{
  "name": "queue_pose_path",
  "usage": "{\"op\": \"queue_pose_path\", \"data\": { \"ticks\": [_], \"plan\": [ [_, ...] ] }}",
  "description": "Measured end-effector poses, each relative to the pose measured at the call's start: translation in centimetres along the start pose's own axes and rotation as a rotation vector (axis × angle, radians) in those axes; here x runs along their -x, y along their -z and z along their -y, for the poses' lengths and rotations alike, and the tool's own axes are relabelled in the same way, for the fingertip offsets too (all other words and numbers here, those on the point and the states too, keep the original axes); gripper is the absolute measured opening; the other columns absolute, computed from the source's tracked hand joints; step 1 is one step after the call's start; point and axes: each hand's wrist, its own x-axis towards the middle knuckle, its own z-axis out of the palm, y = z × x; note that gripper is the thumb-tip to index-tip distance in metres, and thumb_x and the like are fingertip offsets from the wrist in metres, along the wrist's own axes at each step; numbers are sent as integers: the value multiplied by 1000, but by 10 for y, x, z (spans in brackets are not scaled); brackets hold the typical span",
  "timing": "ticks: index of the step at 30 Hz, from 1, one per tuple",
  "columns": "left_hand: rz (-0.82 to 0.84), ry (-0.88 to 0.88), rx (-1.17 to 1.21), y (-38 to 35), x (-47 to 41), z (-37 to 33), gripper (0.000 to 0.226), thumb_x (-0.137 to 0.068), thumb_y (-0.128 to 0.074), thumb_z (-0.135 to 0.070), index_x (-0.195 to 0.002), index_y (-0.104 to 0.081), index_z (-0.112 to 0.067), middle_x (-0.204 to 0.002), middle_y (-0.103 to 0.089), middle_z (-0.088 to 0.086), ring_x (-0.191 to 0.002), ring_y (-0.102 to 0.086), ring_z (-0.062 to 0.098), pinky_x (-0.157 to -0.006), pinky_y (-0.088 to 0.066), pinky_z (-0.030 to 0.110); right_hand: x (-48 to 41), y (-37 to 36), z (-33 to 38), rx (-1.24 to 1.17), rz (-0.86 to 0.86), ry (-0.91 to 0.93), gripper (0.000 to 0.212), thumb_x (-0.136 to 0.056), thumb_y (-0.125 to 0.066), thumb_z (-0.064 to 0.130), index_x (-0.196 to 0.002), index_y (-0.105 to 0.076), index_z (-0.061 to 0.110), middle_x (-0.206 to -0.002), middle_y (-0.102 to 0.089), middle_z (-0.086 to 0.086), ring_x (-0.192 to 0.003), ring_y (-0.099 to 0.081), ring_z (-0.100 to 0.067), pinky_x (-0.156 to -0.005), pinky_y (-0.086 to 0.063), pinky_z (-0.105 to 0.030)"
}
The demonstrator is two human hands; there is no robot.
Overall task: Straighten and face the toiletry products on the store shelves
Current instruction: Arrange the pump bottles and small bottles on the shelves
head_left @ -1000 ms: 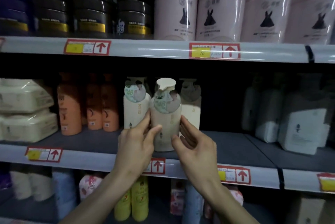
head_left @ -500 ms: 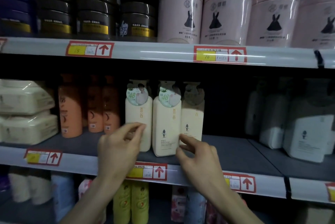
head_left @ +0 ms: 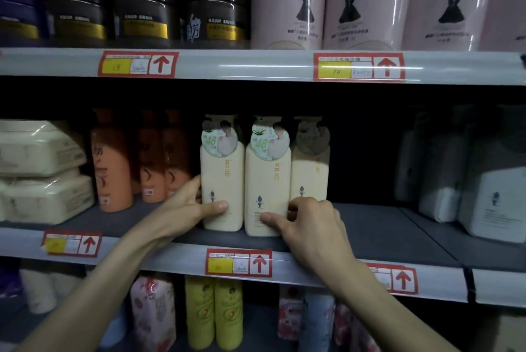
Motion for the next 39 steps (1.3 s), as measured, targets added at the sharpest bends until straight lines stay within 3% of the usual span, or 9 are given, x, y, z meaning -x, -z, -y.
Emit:
{"op": "queue_pose_path", "data": {
  "ticks": [6,9,13,16,20,25,33,37,39],
  "plan": [
    [24,-13,-9,3,-2,9,47,-90,-70,-5,-130,-57,-26,-118,-73,-18,-113,-67,1,-85,-53,12,0,-1,10,90,-42,40,60,-89,-57,73,-96,-67,15,-102,-68,-10,-101,-63,-37,-70,-38,-37],
    [-31,-34,-25,3,-3,12,41,-87,-73,-5,-120,-63,-26,-107,-74,-24,-109,-68,-1,-83,-54,11,2,-2,13,145,-60,64,60,-92,-52,73,-100,-66,15,-104,-68,-11,-103,-63,-37,-72,-36,-38],
    [-95,-30,1,3,-5,13,39,-79,-80,-3,-110,-68,-23,-94,-77,-20,-102,-72,3,-78,-56,13,1,-4,13,161,-91,91,58,-91,-52,74,-89,-61,17,-99,-68,-11,-98,-63,-37,-69,-37,-38],
    [-116,-6,6,6,-4,15,48,-67,-87,-21,-111,-69,-25,-102,-77,-13,-104,-72,7,-87,-57,20,2,-3,7,112,-76,76,57,-87,-58,75,-80,-54,19,-91,-67,-8,-92,-64,-35,-67,-41,-37],
    [15,56,-214,11,-4,15,67,-60,-93,-48,-119,-66,-35,-115,-74,-17,-110,-69,1,-98,-51,29,-3,-3,-3,59,-65,39,61,-81,-63,78,-80,-65,17,-87,-69,-6,-89,-64,-34,-71,-53,-39],
    [63,48,-281,6,-6,11,52,-76,-83,-34,-124,-61,-34,-112,-71,-22,-105,-66,-9,-98,-49,22,-4,-8,-3,59,-59,73,58,-86,-62,72,-83,-69,15,-87,-69,-8,-88,-64,-35,-69,-51,-38],
    [82,51,-333,6,-3,9,53,-86,-78,-31,-135,-56,-29,-125,-66,-19,-109,-59,-12,-91,-45,13,1,-14,-4,111,-119,70,60,-88,-56,75,-87,-73,17,-89,-72,-12,-89,-65,-39,-70,-50,-40],
    [89,56,-309,4,0,5,54,-88,-78,-25,-137,-56,-24,-126,-67,-14,-108,-60,-9,-100,-47,19,-1,-16,-8,111,-147,82,62,-84,-57,78,-75,-67,18,-82,-72,-11,-84,-64,-39,-65,-47,-38],
    [75,52,-310,2,2,2,50,-87,-78,-23,-133,-59,-23,-123,-68,-12,-101,-61,-10,-91,-47,12,-1,-15,-8,99,-152,87,60,-83,-59,77,-67,-59,19,-78,-72,-12,-82,-64,-39,-63,-46,-38]
  ]
}}
